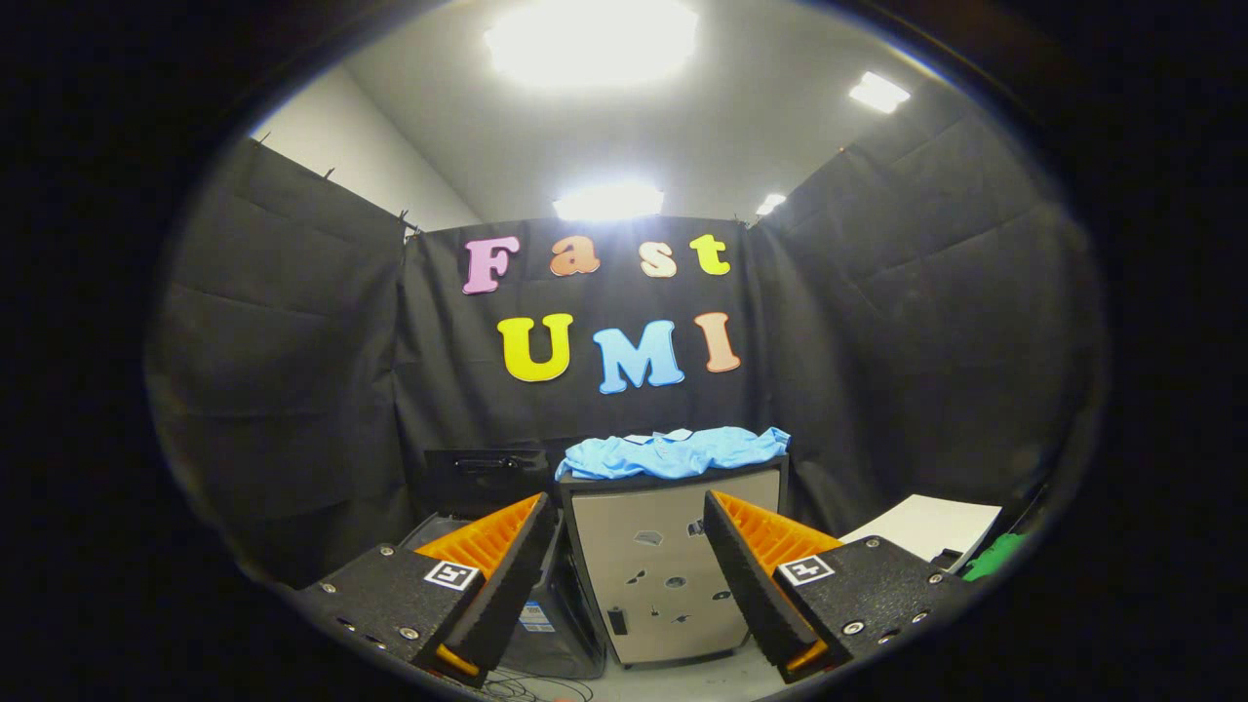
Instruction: Put the clothes into the washing machine and then close the washing machine lid.
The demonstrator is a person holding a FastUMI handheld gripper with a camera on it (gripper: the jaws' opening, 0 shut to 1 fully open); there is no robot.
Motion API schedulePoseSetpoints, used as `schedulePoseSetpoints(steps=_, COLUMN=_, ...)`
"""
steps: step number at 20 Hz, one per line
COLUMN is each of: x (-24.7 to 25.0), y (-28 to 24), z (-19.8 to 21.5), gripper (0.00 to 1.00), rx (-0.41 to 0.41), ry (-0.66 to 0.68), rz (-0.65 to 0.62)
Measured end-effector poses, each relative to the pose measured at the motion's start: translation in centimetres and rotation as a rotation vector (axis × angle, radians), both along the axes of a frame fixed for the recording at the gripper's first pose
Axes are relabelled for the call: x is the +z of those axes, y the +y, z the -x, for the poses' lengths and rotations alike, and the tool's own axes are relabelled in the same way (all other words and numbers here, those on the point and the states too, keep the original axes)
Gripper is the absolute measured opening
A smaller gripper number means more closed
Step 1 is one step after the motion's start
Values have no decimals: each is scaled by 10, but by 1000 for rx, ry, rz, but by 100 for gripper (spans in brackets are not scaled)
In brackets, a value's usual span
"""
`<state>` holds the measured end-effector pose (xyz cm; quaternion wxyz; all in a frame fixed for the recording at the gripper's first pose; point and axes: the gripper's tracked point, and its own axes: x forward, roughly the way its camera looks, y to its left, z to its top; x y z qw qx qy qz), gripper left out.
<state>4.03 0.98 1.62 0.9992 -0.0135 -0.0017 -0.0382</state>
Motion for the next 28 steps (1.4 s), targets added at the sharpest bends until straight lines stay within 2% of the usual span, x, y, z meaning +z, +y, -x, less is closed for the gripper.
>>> schedulePoseSetpoints(steps=5, x=12, y=-17, z=-42, gripper=95, rx=-64, ry=16, rz=-1)
schedulePoseSetpoints(steps=10, x=18, y=-32, z=-111, gripper=96, rx=-84, ry=43, rz=15)
schedulePoseSetpoints(steps=23, x=-14, y=-79, z=-320, gripper=96, rx=-65, ry=222, rz=47)
schedulePoseSetpoints(steps=28, x=-34, y=-84, z=-374, gripper=96, rx=-26, ry=323, rz=51)
